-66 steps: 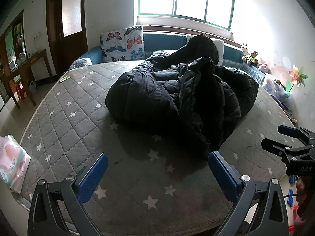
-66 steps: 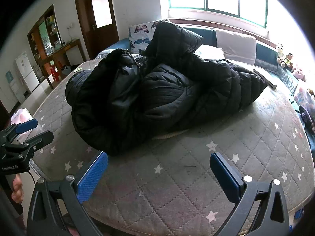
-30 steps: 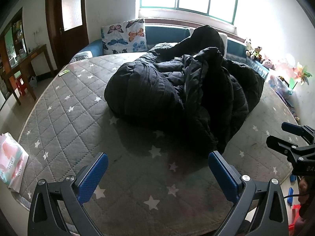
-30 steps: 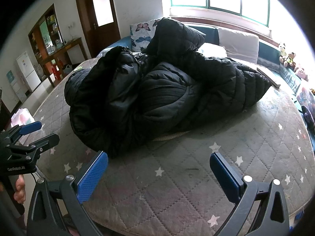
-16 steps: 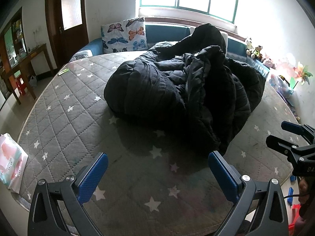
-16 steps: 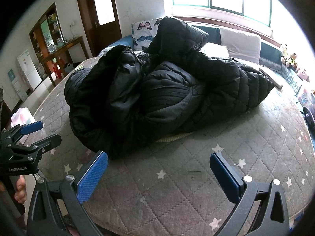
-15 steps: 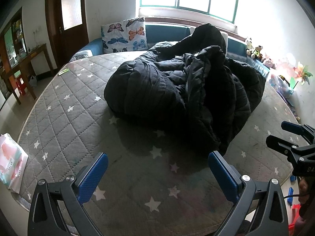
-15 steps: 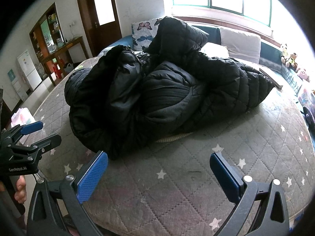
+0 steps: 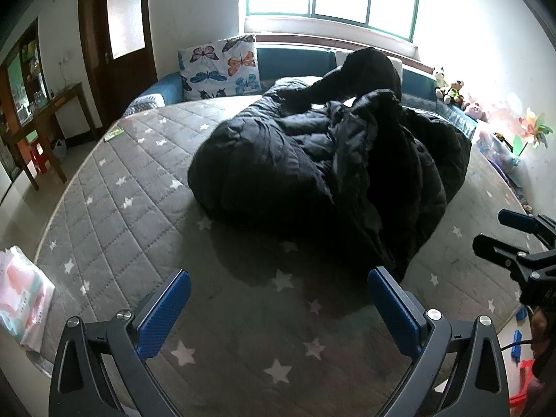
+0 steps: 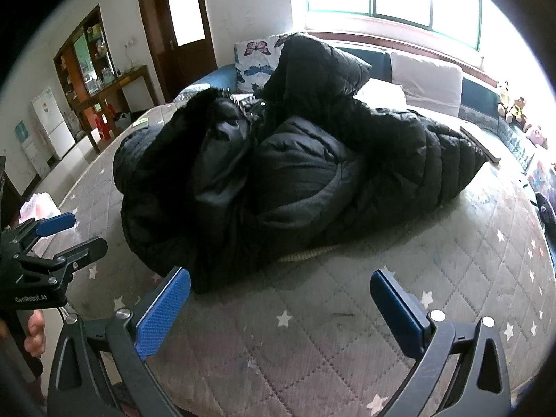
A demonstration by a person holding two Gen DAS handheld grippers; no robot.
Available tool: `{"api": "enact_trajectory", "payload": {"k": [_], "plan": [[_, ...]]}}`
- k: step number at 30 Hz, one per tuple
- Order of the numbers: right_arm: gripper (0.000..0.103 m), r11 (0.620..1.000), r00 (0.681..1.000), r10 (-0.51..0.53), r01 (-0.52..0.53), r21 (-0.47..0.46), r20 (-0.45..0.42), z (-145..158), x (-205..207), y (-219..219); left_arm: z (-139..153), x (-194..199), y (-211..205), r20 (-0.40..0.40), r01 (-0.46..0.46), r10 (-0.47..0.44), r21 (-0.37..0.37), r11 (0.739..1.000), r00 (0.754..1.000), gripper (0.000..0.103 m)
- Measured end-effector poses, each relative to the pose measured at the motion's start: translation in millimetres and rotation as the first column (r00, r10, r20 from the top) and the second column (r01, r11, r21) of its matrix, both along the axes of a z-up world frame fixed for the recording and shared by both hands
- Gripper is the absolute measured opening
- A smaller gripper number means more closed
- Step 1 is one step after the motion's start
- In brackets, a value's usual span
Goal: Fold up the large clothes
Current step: 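Grasp the black jacket with both grippers and lift it off the mattress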
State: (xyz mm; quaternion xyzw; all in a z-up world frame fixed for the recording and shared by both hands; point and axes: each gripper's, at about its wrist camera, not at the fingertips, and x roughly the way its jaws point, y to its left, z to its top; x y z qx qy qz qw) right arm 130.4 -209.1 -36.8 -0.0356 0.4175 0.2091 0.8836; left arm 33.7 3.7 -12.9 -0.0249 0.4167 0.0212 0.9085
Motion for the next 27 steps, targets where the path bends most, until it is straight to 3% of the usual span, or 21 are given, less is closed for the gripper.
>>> {"api": "enact_trajectory", "payload": {"k": [9, 15, 21, 24, 27], "plan": [[0.103, 0.999, 0.998, 0.043, -0.043, -0.005, 0.048, 23.6, 26.7, -1.6, 25.0, 22.8, 33.3, 0.045, -0.035, 0.036, -0.010, 0.999, 0.998, 0.103], [0.103, 0.999, 0.995, 0.046, -0.044, -0.025, 0.090, 42.7, 69.7, 0.1, 42.3, 52.7, 47.6, 0.064, -0.027, 0.028, -0.017, 1.000, 0.998, 0.103], [0.103, 0.998, 0.997, 0.057, -0.055, -0.029, 0.057, 47.3, 117.6, 12.5, 43.3, 102.1, 51.9, 0.033, -0.019, 0.019, -0.009, 1.000, 0.999, 0.103], [0.103, 0.998, 0.998, 0.054, -0.053, -0.037, 0.024, 40.2, 138.8, 20.6, 36.1, 126.5, 54.1, -0.007, -0.008, 0.008, -0.049, 0.999, 1.000, 0.103], [0.103, 0.996, 0.996, 0.073, -0.076, -0.045, -0.049, 21.0, 154.9, 31.8, 21.7, 144.7, 55.6, -0.056, 0.011, -0.016, -0.090, 0.996, 0.998, 0.092]]}}
